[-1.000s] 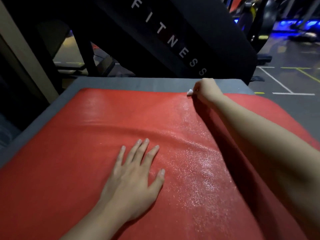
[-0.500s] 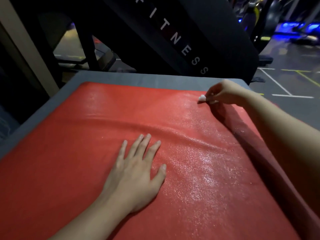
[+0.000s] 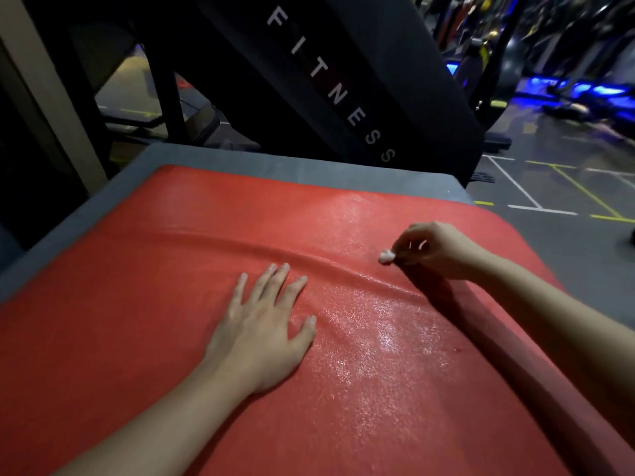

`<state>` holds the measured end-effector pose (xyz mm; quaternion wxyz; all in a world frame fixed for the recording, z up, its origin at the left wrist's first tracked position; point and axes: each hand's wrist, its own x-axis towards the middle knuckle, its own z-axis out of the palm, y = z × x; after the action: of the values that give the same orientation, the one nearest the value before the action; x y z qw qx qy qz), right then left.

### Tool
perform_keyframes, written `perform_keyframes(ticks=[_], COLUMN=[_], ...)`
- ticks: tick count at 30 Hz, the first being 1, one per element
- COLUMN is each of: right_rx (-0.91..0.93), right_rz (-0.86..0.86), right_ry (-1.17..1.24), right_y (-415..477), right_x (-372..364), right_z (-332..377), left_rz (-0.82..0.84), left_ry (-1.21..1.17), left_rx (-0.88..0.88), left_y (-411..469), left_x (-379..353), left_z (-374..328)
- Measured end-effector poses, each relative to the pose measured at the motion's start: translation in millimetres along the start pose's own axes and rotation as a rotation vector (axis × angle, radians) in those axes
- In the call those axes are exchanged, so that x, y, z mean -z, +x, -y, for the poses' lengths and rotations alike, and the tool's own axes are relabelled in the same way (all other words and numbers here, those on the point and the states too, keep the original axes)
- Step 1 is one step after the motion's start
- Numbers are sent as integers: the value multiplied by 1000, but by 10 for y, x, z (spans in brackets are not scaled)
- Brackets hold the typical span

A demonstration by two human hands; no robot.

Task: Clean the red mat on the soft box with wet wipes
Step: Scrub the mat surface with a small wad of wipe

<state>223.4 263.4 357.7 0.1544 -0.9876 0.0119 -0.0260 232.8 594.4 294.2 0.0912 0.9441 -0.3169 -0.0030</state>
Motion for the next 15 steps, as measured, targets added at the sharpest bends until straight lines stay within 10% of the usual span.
perform_keyframes(ticks=[7, 15], right_rx=[-162, 49], right_rz=[-232, -52], right_ry=[-19, -5], right_y=[26, -1097], right_x=[-134, -182], right_z=[60, 624], left_rz=[-9, -10], left_ry=[-1, -27], left_rx=[-2, -14], left_y=[30, 17], left_x=[-16, 10], left_z=[16, 11])
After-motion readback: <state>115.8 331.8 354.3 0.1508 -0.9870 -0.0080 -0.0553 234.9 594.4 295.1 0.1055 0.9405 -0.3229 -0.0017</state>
